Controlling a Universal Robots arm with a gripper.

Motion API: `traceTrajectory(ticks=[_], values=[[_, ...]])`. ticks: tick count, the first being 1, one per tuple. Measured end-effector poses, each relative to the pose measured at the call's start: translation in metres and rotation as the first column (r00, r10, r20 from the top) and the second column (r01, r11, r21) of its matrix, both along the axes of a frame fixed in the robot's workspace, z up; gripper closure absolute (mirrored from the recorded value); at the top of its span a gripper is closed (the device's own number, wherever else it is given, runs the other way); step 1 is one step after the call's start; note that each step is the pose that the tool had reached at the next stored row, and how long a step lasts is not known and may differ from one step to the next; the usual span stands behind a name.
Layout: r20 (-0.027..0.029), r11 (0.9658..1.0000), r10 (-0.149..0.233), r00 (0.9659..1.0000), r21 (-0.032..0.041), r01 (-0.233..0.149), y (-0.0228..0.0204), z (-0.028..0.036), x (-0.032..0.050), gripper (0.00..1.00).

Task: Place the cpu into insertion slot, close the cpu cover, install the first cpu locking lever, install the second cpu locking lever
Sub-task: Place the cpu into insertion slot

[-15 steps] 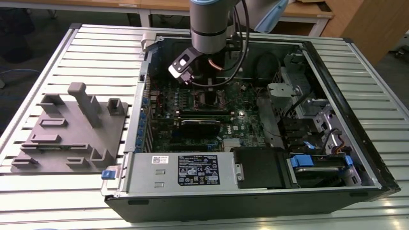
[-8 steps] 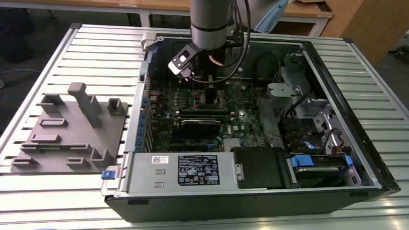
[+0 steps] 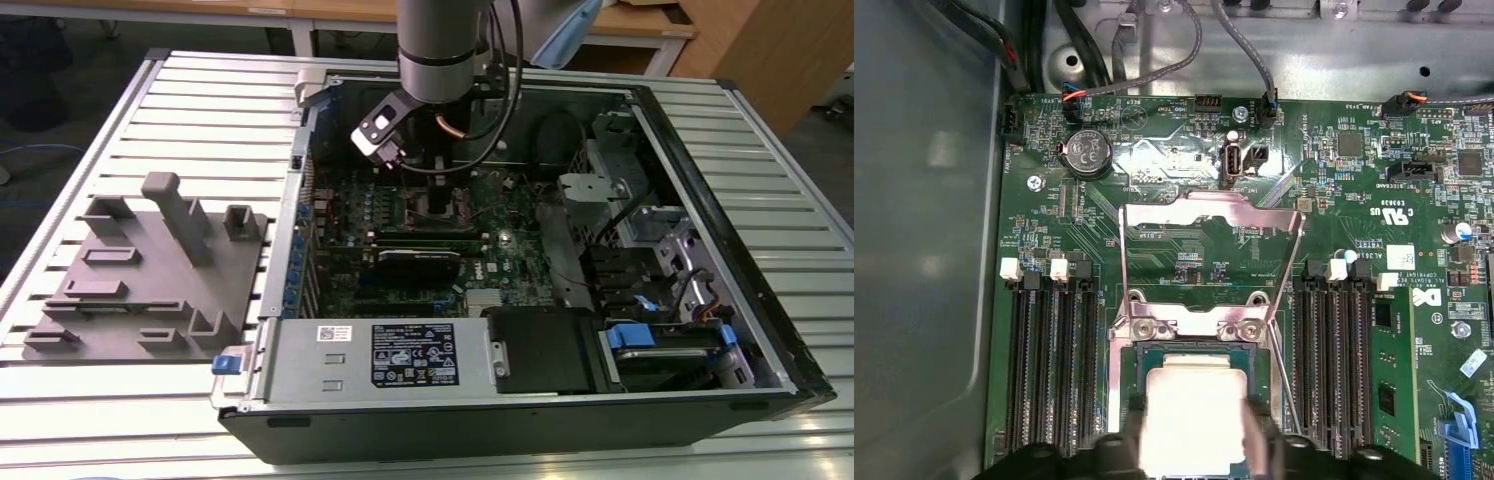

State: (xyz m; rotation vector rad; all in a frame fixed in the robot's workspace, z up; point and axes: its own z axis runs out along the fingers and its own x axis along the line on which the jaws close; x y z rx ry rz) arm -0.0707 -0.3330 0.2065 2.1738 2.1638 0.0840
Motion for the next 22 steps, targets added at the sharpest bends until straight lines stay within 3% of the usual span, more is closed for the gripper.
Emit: traceTrajectory(ticks=[4,9,15,17,22], values=[[0.0,1.0,0.0,1.0,-0.0001,0.0,0.0,0.0,0.0,0.65],[0.0,1.0,0.0,1.0,-0.0001,0.0,0.0,0.0,0.0,0.89],[-0.0009,1.0,0.0,1.0,-0.0003,0.0,0.0,0.0,0.0,0.9],[-0.0182,1.0,0.0,0.9998,-0.0002,0.0,0.0,-0.0001,0.0003,0.9],[-0.0205,1.0,0.0,0.9998,-0.0003,0.0,0.0,-0.0001,0.0003,0.9]])
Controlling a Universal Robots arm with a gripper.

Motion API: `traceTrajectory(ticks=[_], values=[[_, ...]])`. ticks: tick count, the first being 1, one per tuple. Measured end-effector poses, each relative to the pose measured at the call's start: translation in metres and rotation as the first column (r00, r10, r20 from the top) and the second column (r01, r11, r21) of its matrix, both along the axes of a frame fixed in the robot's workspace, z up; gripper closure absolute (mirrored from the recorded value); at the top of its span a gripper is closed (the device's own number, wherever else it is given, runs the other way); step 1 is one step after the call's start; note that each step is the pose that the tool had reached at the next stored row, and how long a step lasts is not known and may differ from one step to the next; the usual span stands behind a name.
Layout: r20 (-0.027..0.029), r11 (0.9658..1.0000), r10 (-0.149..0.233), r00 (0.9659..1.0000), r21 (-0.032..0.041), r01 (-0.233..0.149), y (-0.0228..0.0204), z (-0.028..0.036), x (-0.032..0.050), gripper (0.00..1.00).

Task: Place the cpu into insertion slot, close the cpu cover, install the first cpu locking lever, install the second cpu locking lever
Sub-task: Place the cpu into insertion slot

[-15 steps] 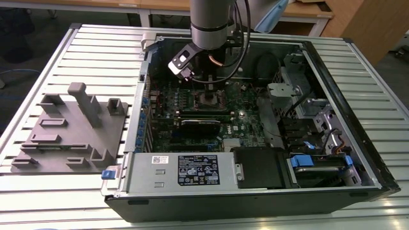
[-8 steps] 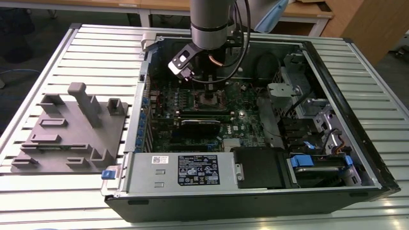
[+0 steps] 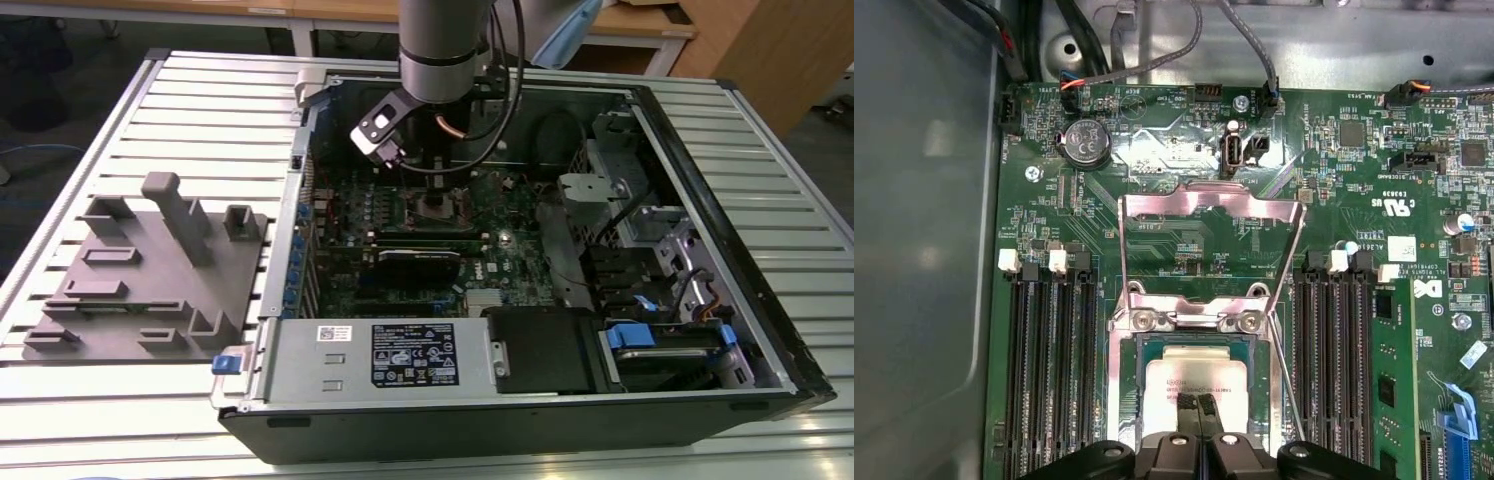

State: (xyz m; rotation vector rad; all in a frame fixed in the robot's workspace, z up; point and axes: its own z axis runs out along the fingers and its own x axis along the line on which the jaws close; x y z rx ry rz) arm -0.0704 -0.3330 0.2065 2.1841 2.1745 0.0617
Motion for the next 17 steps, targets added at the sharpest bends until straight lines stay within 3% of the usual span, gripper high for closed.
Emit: traceTrajectory(ticks=[6,17], values=[[-0.0002,0.9996,-0.027,0.9996,-0.0002,0.027,0.0,-0.0016,0.0006,0.9],[0.0,0.9996,-0.028,0.9996,0.0001,0.028,0.0,-0.0063,0.0007,0.9]])
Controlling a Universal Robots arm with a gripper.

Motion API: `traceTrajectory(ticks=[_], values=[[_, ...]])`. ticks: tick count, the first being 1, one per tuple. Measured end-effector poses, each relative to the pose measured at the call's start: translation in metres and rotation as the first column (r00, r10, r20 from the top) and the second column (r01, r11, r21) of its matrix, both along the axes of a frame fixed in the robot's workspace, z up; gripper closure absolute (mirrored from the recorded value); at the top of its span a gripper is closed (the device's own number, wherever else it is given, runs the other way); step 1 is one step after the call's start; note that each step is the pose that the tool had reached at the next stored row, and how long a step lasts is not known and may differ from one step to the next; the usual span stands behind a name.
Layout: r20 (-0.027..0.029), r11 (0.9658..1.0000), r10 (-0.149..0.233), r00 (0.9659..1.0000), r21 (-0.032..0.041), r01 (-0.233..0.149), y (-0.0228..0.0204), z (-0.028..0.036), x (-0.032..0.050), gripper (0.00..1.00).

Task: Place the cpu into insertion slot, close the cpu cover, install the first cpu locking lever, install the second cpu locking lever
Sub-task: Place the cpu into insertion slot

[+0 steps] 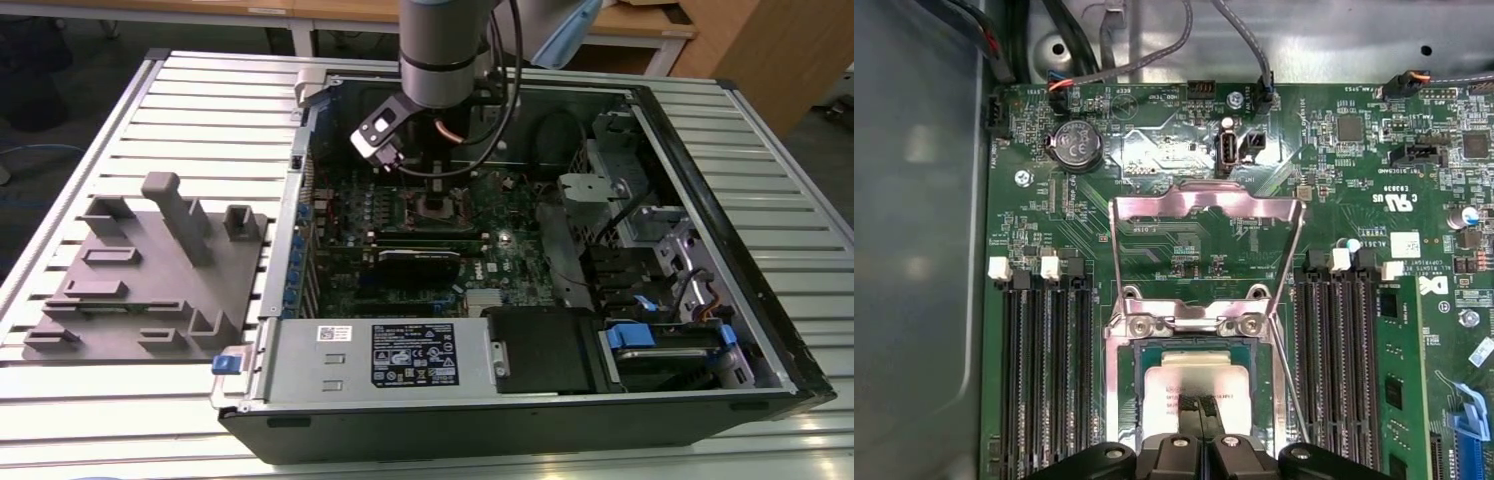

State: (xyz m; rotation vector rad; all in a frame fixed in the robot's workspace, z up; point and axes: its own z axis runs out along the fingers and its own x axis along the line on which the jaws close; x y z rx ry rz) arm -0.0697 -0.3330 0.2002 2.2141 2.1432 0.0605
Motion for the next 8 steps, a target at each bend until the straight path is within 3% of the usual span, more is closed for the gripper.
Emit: traceTrajectory(ticks=[8], values=[[-0.0005,1.0,0.0,1.0,-0.0007,0.0,-0.0001,-0.0016,-0.0001,0.9]])
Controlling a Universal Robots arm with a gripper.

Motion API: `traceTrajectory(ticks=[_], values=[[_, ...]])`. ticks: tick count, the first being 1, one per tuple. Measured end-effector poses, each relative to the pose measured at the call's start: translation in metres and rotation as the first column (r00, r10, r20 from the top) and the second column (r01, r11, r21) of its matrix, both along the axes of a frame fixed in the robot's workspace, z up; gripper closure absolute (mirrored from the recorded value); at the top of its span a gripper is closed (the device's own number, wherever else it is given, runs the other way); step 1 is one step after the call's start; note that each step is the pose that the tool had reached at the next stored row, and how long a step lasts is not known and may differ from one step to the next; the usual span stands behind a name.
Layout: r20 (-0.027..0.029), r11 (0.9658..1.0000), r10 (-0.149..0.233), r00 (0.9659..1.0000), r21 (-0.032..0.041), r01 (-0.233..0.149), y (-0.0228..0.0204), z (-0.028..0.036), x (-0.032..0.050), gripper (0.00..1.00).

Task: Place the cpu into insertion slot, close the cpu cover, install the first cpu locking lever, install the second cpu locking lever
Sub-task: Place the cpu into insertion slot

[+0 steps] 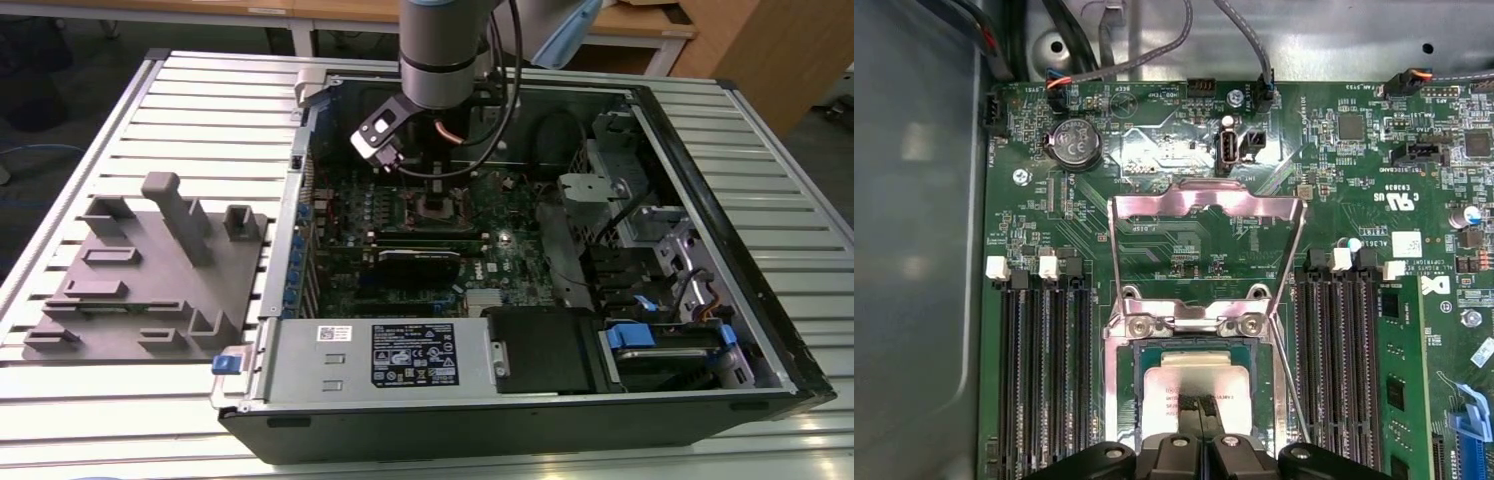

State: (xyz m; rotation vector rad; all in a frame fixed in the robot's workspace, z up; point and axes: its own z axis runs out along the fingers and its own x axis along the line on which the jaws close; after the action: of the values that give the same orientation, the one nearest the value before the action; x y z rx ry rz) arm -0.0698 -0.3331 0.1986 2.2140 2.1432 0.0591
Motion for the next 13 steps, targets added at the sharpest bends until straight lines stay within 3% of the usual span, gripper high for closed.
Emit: traceTrajectory(ticks=[13], values=[[0.0012,1.0,0.0,1.0,0.0015,0.0,0.0002,-0.0003,0.0002,0.9]])
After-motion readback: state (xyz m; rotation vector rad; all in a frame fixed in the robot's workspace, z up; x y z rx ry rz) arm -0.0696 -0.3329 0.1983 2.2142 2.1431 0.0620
